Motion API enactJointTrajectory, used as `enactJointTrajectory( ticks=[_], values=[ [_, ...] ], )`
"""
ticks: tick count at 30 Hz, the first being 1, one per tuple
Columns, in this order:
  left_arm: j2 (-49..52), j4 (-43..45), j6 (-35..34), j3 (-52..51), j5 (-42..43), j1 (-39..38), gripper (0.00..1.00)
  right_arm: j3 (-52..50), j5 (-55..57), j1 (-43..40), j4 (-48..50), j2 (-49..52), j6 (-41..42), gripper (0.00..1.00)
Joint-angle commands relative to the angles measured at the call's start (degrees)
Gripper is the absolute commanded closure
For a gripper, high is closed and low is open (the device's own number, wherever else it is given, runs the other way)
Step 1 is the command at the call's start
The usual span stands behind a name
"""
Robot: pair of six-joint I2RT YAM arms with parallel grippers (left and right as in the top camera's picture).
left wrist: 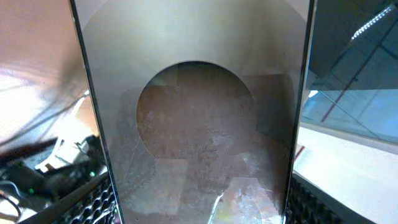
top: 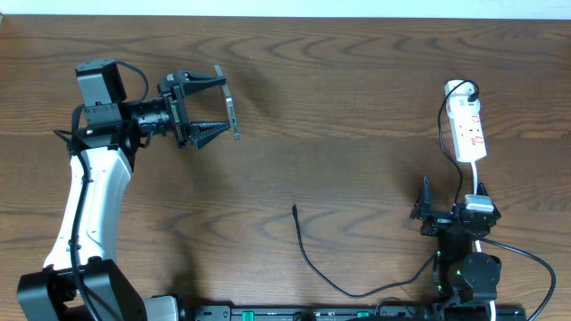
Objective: Plug charger to phone and switch on socket
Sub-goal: 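Lift the phone with the left gripper and tilt it upright, then move the right gripper up from rest toward the held phone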
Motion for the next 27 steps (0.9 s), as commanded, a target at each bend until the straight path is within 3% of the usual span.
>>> enactJointTrajectory(
  ticks=[1, 27],
  values=[
    [-0.94, 0.48, -3.65, 2.10, 4.68, 0.92, 0.92, -0.07, 0.39, 0.59, -0.22, -0.24, 0.39, 0.01],
    [-0.94, 0.48, -4.92, 2.10, 3.06, 0.92, 0.93, -0.07, 0.39, 0.59, -0.22, -0.24, 0.37, 0.01]
  ],
)
